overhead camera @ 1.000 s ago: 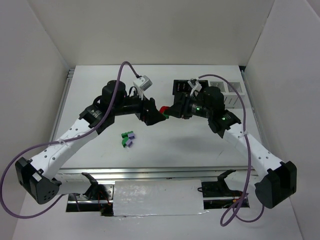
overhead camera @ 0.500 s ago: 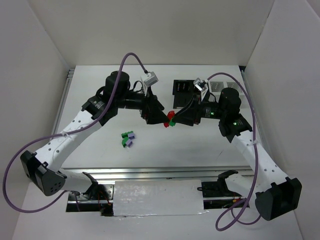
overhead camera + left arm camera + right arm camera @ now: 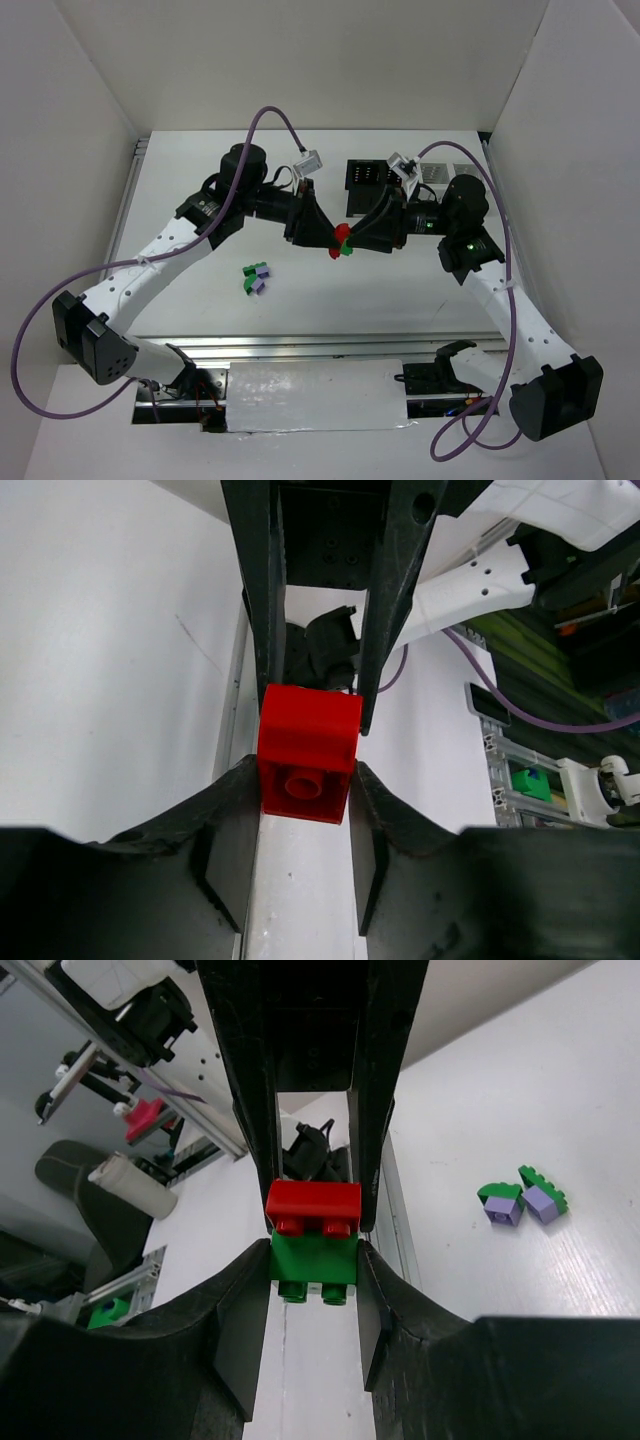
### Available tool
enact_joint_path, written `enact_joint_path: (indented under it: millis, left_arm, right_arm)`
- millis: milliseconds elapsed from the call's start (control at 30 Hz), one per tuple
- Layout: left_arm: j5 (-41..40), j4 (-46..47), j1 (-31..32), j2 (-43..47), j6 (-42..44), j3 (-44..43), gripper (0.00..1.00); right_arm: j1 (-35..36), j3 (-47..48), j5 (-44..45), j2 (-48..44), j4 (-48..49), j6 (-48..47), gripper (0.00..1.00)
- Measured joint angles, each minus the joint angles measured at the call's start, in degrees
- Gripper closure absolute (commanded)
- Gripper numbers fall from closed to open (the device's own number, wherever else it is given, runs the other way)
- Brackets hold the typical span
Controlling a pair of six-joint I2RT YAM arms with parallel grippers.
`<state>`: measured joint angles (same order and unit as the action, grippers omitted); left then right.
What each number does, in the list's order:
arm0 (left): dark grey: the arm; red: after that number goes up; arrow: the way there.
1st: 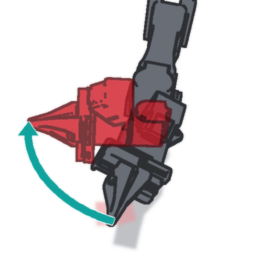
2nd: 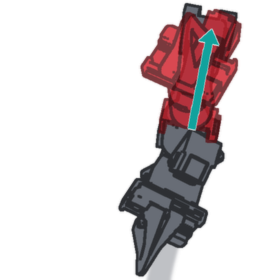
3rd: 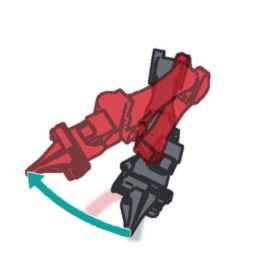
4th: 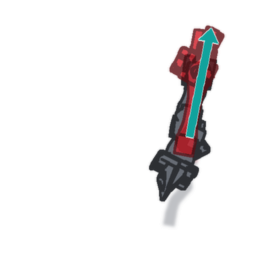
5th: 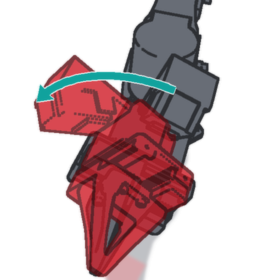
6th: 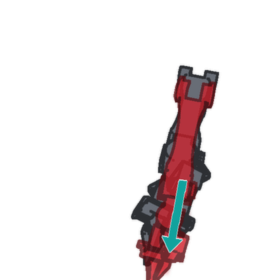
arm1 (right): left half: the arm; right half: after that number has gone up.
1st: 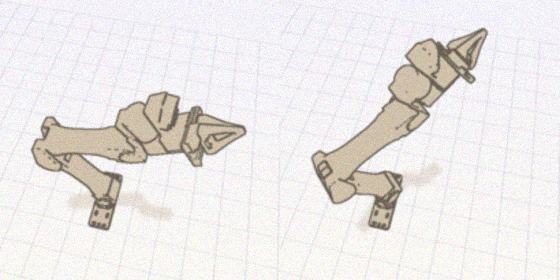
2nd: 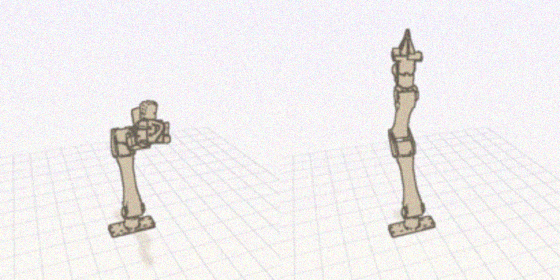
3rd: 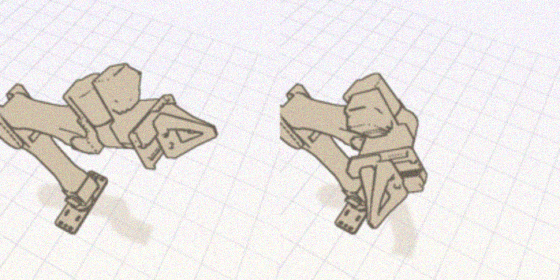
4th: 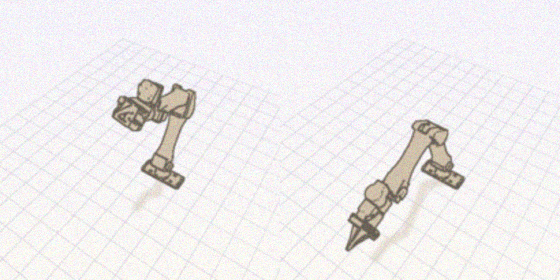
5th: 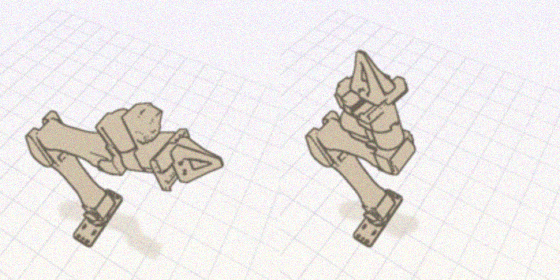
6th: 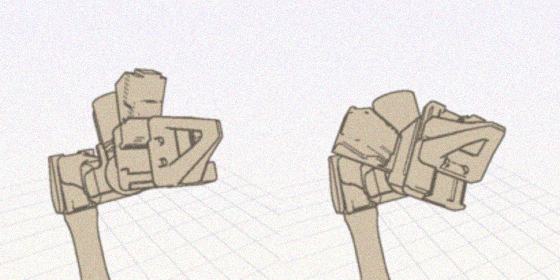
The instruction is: Sort the legos into containers by color
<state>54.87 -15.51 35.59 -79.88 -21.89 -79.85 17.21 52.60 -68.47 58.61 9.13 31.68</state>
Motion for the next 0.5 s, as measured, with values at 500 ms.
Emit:
enact_joint_path:
  millis: [500]
  left_arm:
    - [0.61,2.62,-0.94,-0.87,-0.83,0.11,1.00]
  right_arm:
    - [-0.68,0.11,0.17,-0.02,-1.25,-1.95,1.00]
